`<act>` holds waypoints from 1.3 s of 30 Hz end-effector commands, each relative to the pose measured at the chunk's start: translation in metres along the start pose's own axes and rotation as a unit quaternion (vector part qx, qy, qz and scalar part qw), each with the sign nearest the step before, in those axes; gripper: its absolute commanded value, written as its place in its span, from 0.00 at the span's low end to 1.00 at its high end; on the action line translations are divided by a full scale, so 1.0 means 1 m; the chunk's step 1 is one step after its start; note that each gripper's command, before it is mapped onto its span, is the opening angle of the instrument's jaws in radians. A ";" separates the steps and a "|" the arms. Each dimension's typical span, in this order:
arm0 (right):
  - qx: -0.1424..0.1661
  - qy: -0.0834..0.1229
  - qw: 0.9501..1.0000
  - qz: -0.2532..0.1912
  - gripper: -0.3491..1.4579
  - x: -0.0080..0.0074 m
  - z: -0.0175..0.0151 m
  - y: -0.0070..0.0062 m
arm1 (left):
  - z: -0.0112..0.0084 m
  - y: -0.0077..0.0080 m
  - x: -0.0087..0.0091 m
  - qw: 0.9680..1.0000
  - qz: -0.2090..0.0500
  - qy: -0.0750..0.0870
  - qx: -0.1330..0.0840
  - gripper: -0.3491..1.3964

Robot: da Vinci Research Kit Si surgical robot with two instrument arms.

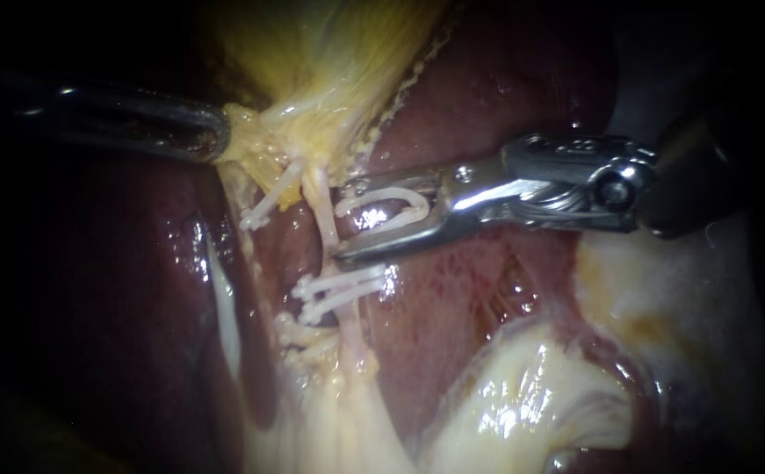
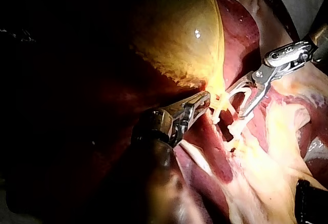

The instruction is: Clipping third clip right tube

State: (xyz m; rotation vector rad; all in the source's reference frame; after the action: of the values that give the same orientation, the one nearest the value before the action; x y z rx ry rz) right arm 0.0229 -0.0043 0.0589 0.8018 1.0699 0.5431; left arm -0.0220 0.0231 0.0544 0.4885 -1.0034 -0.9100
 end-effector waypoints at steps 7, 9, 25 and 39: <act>0.028 0.058 0.997 0.045 0.47 -0.0004 0.0023 0.0004 | 0.0002 0.0002 0.0001 1.000 0.000 0.000 0.000 0.00; 0.041 0.076 0.995 0.054 0.47 -0.0003 0.0026 0.0004 | 0.0002 0.0003 0.0001 1.000 0.000 0.000 0.000 0.00; 0.132 0.131 0.979 0.086 0.46 0.0022 0.0016 -0.0015 | 0.0001 0.0004 0.0001 1.000 0.000 0.000 0.000 0.00; 0.126 0.134 0.974 0.136 0.36 0.0022 0.0005 -0.0009 | 0.0002 0.0005 0.0001 1.000 -0.003 0.000 0.000 0.00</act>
State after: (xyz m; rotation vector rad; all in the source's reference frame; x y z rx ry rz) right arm 0.0242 -0.0034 0.0571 1.1318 1.3021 0.7758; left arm -0.0219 0.0233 0.0549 0.4906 -1.0029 -0.9150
